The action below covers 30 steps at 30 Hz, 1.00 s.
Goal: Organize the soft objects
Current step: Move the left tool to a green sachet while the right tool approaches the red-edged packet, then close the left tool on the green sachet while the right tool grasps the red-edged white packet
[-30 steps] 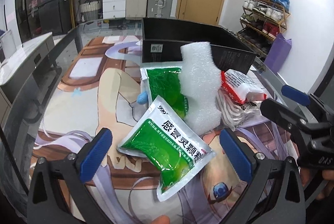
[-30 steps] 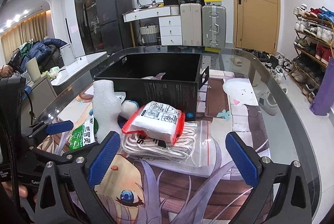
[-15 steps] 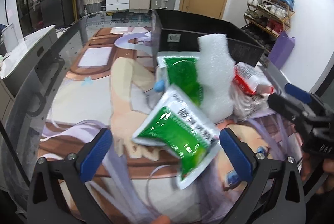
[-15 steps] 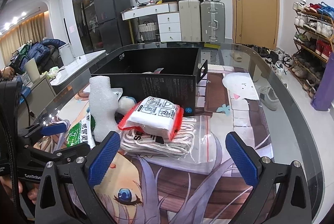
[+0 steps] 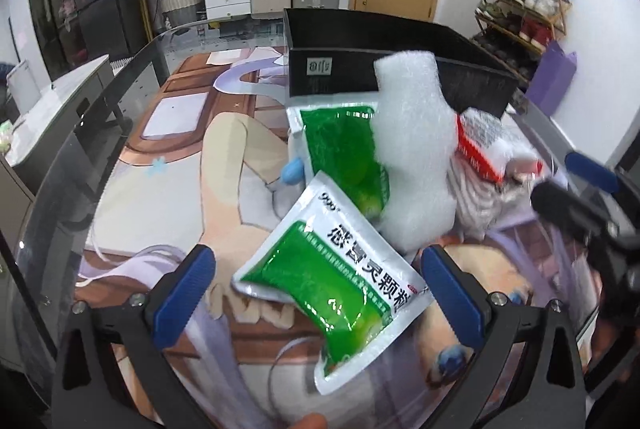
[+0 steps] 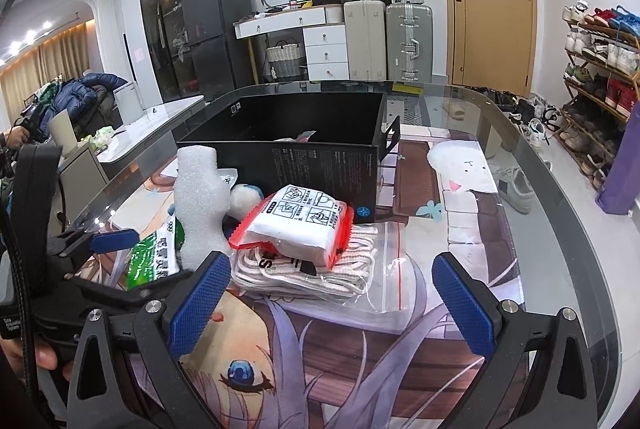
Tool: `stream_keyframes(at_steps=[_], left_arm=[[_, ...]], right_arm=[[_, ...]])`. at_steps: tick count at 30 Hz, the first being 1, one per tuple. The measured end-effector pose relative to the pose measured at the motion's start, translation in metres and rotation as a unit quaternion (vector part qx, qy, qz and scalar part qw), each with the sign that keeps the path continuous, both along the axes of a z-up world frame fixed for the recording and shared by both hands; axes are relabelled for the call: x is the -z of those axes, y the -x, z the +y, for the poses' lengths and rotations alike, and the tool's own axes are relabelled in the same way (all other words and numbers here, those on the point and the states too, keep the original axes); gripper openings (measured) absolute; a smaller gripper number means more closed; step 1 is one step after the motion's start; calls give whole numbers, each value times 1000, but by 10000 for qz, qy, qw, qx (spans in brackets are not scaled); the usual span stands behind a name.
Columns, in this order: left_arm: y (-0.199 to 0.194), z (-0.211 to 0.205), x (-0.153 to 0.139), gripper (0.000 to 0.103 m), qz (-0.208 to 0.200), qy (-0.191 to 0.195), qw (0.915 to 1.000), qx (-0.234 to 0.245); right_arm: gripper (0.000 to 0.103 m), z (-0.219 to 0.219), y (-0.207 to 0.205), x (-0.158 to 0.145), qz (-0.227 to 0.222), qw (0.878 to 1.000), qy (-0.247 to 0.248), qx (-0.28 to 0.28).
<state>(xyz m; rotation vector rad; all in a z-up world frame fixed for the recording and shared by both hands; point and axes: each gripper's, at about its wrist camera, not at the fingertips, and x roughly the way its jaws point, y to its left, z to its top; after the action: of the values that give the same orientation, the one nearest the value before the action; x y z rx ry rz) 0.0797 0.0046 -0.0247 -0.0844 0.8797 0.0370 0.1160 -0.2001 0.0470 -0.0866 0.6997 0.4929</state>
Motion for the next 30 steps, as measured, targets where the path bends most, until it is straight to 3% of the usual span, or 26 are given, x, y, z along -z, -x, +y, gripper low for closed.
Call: stream_keyframes(at_steps=[15,24,27,30], left_arm=[[23,14,0,102,-175,70,9991,381],[26,6,-3,79,-380,-66,9967,718],[28,8,-5,66,-448,-6,9965,710],[28,9,-5,65,-454,50,9963,724]], right_arm=[[102,-1,-10,7,254,9996,-141,15],[102,7,-22,4,309,9993,-224,9],[102,11,-30,4,378,9989,-277,46],[102,15,-37,5,458,9985,-293,83]])
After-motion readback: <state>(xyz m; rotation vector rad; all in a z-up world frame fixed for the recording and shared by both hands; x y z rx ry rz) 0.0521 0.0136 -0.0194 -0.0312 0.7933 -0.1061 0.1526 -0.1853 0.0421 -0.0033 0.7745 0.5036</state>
